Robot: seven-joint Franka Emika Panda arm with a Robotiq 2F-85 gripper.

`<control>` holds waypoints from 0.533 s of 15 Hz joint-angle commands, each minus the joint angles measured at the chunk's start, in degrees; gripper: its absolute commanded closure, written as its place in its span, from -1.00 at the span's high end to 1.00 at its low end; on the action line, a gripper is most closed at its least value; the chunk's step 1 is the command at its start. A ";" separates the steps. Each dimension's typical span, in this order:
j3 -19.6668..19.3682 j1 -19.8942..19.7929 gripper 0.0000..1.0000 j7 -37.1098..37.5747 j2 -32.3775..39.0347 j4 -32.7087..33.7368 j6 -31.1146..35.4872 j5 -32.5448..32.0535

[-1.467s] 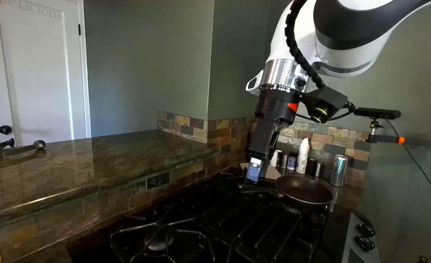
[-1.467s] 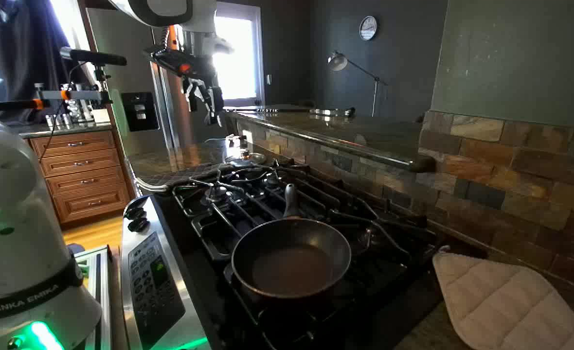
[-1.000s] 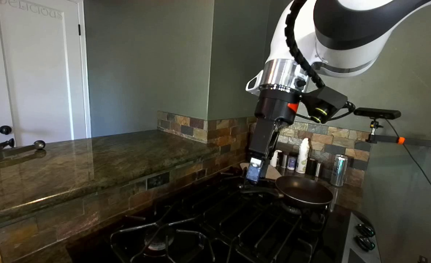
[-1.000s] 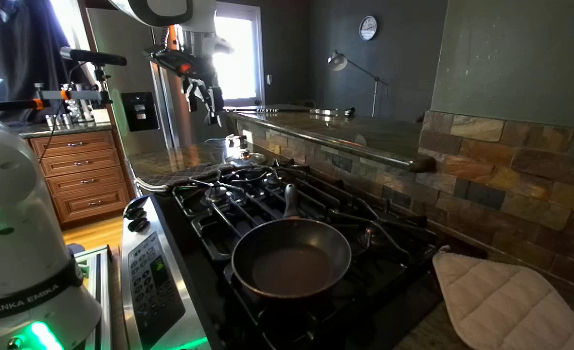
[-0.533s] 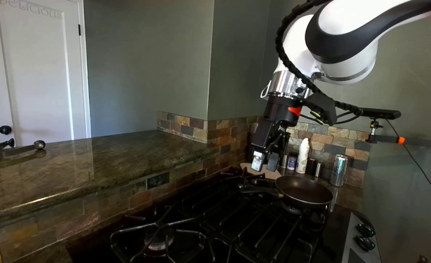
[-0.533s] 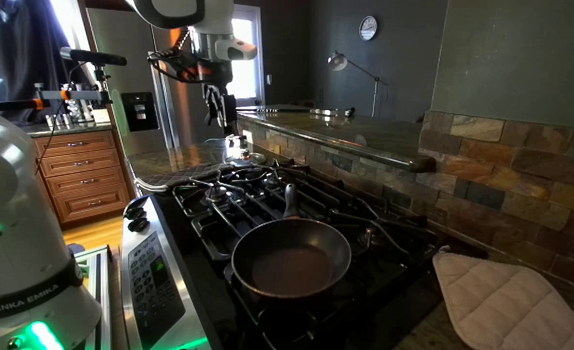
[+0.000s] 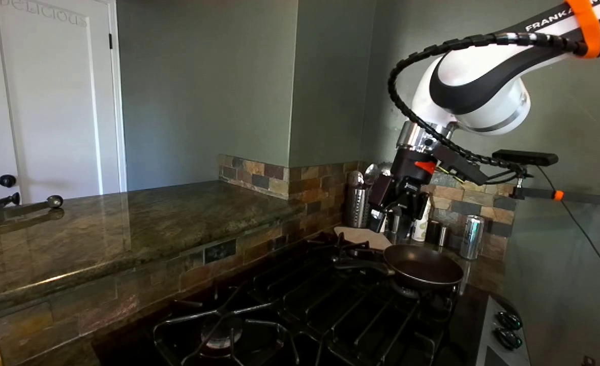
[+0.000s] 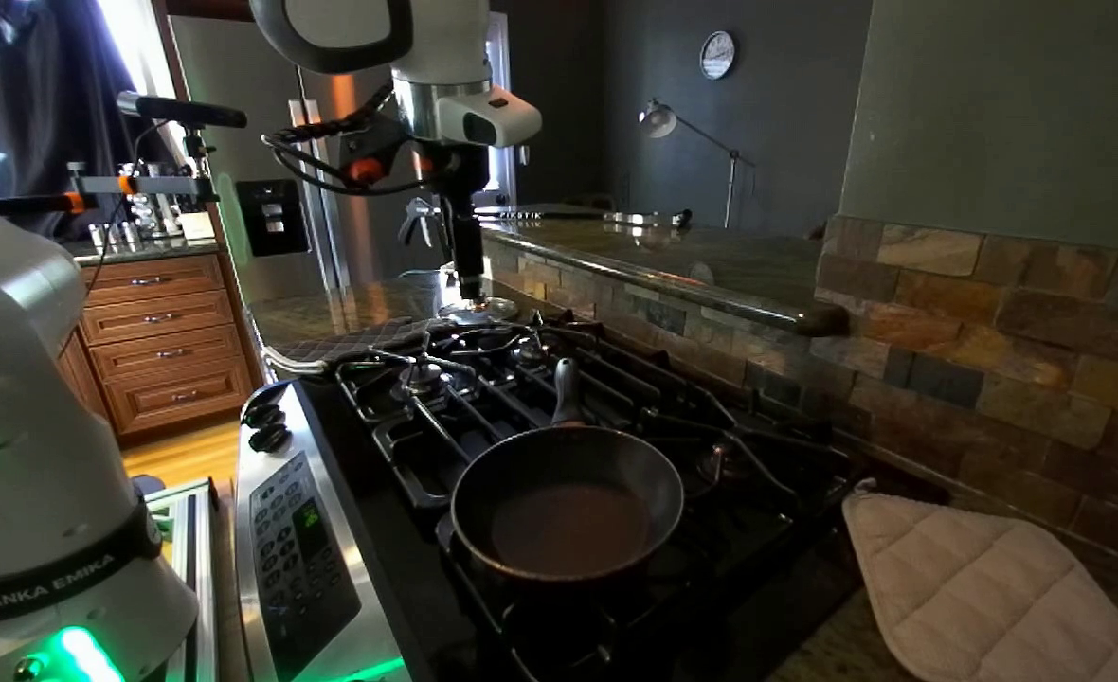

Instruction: Move the pan on the stove

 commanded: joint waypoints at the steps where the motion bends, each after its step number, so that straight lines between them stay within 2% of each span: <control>1: -0.22 0.36 1.00 0.52 -0.01 0.10 -0.11 -0.26; 5: -1.51 -5.01 1.00 5.86 2.41 -0.32 0.65 -3.72; 8: -4.60 -9.41 1.00 7.97 4.62 -0.11 1.84 -5.26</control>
